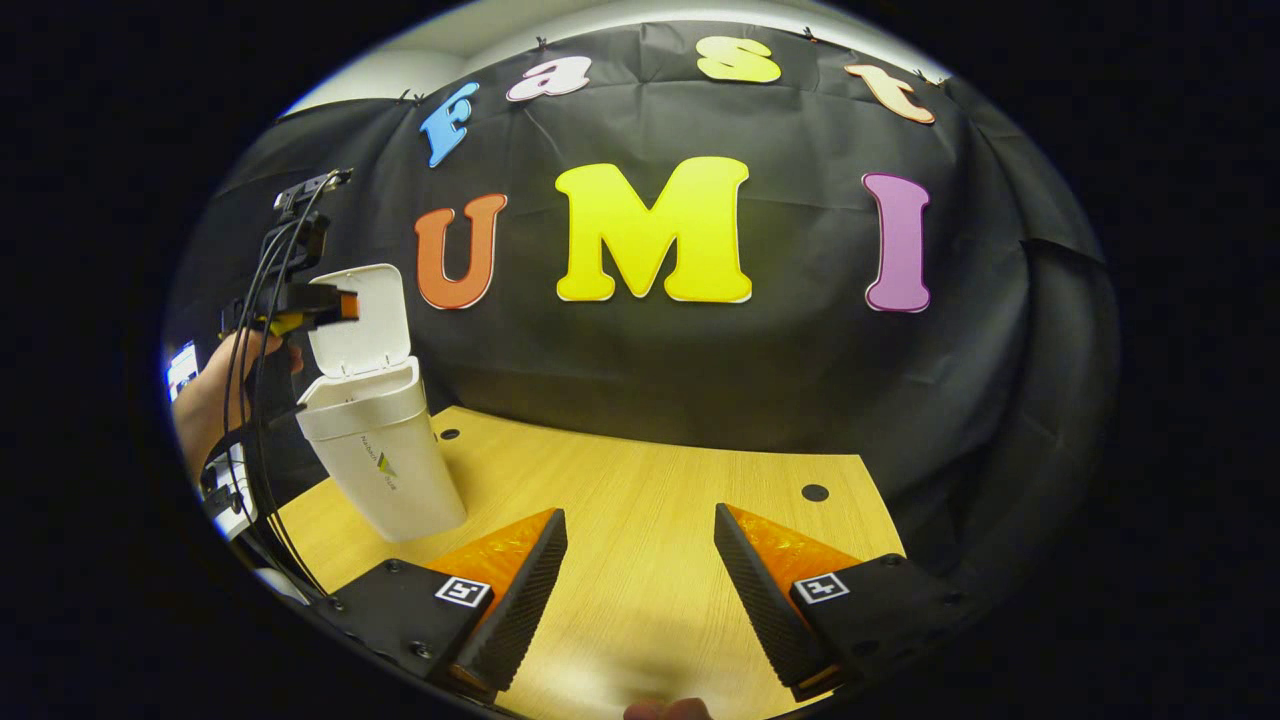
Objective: Press the lid of the desktop garbage bin to open it, pick up the crumpled paper on the desktop and throw it into the bin, then pick up the pop can on the desktop and drop it into the bin, and finally close the garbage bin lid.
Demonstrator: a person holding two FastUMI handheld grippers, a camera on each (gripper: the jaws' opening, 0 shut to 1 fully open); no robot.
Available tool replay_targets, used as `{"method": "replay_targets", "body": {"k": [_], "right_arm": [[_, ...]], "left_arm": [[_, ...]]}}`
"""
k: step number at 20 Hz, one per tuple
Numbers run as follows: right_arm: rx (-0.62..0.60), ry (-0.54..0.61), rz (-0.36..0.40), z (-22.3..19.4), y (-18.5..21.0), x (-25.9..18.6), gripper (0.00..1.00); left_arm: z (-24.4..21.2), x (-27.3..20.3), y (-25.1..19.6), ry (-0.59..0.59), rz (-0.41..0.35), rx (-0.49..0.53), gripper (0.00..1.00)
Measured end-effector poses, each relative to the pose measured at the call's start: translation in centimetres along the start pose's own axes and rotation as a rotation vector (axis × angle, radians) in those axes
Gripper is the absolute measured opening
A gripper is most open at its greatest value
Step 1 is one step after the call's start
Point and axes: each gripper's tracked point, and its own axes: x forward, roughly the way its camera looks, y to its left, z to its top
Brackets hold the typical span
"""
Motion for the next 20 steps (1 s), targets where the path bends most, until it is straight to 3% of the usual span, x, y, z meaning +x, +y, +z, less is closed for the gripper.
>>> {"method": "replay_targets", "body": {"k": [4,8,14,20], "right_arm": [[0.001,-0.015,0.01,0.6,-0.3,0.0,0.94],[0.031,-0.019,-0.023,1.4,-1.2,0.5,0.94],[0.045,-0.002,-0.053,1.8,-1.6,1.4,0.94],[0.046,0.0,-0.044,2.0,-1.1,2.0,0.94]], "left_arm": [[6.3,2.6,0.6,-0.069,0.037,-0.036,0.98],[9.4,5.8,2.3,-0.075,0.113,-0.04,0.96],[8.7,11.5,2.8,0.024,0.158,0.008,0.97],[6.3,11.6,2.2,0.105,0.147,-0.021,0.98]]}}
